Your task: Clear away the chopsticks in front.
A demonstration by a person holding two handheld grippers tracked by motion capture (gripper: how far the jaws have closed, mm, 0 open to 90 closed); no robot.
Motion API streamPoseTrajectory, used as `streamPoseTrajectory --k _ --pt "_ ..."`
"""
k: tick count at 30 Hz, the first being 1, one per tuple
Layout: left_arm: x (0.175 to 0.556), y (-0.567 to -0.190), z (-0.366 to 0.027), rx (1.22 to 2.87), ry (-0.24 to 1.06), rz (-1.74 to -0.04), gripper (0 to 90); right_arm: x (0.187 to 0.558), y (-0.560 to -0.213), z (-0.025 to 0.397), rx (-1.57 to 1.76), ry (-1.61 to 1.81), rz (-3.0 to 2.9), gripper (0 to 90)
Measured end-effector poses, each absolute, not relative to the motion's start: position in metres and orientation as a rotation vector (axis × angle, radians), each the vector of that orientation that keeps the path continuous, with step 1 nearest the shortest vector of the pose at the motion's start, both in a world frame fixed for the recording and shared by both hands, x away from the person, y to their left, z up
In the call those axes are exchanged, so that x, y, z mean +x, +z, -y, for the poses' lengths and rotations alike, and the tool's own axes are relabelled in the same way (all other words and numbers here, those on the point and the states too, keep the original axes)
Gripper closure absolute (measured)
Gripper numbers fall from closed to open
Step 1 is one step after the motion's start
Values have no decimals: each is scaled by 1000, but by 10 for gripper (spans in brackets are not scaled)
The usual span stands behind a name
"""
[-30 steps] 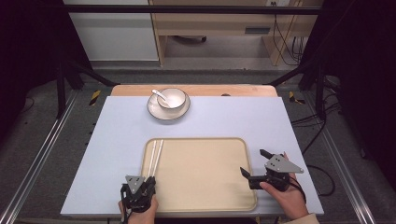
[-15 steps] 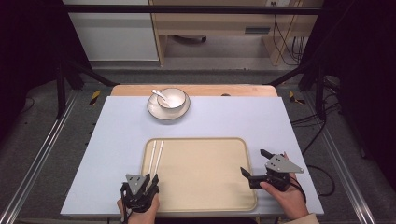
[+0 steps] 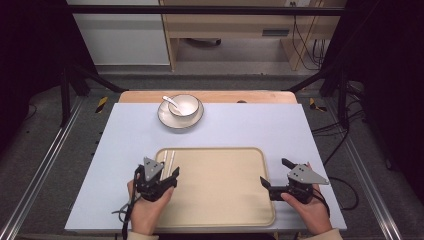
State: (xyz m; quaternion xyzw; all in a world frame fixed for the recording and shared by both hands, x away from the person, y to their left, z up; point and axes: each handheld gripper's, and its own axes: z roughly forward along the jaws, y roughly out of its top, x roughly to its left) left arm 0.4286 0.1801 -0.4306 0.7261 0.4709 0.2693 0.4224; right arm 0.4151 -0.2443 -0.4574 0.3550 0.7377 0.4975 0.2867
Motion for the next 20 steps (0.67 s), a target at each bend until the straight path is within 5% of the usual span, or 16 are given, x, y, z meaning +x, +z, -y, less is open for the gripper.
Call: streamPoseTrajectory --k 13,20 --pt "450 -416 -262 1753 648 -891 68 417 -453 260 994 1386 -1881 29" --pt "440 -416 -287 1616 662 -828 41 417 -449 265 987 1435 -1827 28"
